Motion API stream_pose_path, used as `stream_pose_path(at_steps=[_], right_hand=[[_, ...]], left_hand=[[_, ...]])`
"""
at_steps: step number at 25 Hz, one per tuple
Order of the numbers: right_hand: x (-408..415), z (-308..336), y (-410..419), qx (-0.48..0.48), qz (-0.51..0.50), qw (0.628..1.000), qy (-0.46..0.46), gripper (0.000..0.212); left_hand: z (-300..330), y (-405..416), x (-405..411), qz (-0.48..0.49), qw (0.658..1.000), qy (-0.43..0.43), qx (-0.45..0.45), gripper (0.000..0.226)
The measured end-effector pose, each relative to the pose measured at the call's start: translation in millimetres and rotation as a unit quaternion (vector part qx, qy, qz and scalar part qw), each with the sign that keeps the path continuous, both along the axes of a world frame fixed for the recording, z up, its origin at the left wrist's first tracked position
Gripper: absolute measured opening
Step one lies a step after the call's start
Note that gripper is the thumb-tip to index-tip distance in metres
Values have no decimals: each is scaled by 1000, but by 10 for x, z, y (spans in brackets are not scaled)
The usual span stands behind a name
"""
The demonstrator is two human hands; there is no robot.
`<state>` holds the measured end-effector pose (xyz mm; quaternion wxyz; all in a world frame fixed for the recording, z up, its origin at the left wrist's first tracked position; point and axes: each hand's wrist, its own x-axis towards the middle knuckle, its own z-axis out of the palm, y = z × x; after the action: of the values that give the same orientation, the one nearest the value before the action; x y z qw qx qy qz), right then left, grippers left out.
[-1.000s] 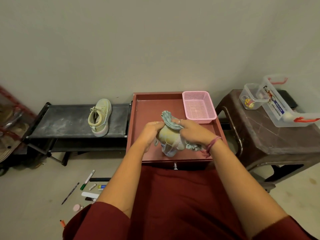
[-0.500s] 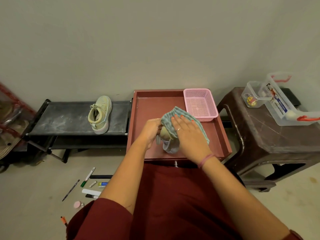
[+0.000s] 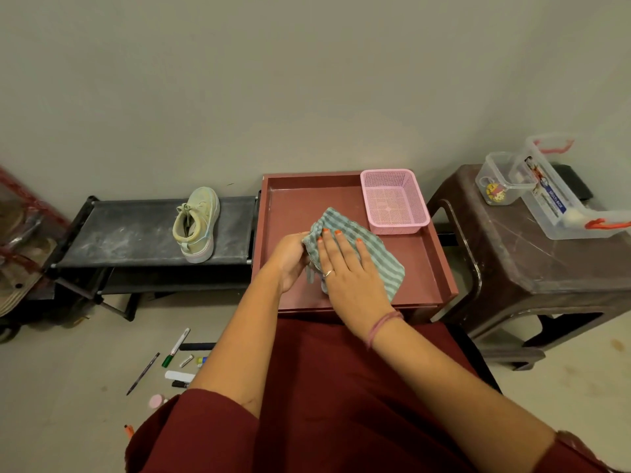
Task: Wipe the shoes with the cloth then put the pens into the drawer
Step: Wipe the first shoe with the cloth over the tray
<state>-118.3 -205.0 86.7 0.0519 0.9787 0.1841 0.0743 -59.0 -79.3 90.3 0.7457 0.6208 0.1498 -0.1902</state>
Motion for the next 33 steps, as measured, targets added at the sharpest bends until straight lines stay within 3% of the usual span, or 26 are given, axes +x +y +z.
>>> stream_pose_path(at_steps=[2, 5, 8, 11, 14, 16, 18, 24, 27, 29, 31, 33], right_hand=[[186, 228, 27, -5, 19, 999, 49, 66], [431, 491, 109, 16, 54, 970, 236, 67], [631, 592, 74, 24, 40, 967, 250, 61], [741, 565, -67, 96, 94, 966, 220, 35], [591, 331, -299, 88, 121, 982, 120, 60], [373, 107, -478, 58, 142, 988, 9, 61], [305, 26, -644, 69, 130, 988, -35, 62], [386, -2, -402, 169, -54, 983, 36, 68], [112, -195, -404, 51, -8, 996, -67, 58], [41, -249, -515, -1, 34, 996, -77, 58], [165, -157, -548, 12, 36, 997, -74, 59], [382, -25, -494, 94, 35, 995, 9, 62]], left_hand=[[-31, 42, 29, 34, 999, 11, -8, 30], [-55, 94, 13, 58, 998, 9, -31, 32], [0, 66, -84, 30, 996, -2, -81, 31], [4, -6, -88, 59, 994, -8, -97, 28], [-22, -76, -72, 79, 996, -20, -31, 25], [10, -125, -75, 77, 997, -26, -12, 24], [67, -205, -86, 72, 996, -43, -8, 23], [183, -401, -68, 79, 994, -59, 42, 29], [164, -380, -54, 98, 992, -45, 58, 32], [145, -373, -55, 87, 992, -53, 74, 31], [119, -366, -25, 84, 991, -61, 87, 30], [91, -355, -1, 90, 989, -65, 96, 31]])
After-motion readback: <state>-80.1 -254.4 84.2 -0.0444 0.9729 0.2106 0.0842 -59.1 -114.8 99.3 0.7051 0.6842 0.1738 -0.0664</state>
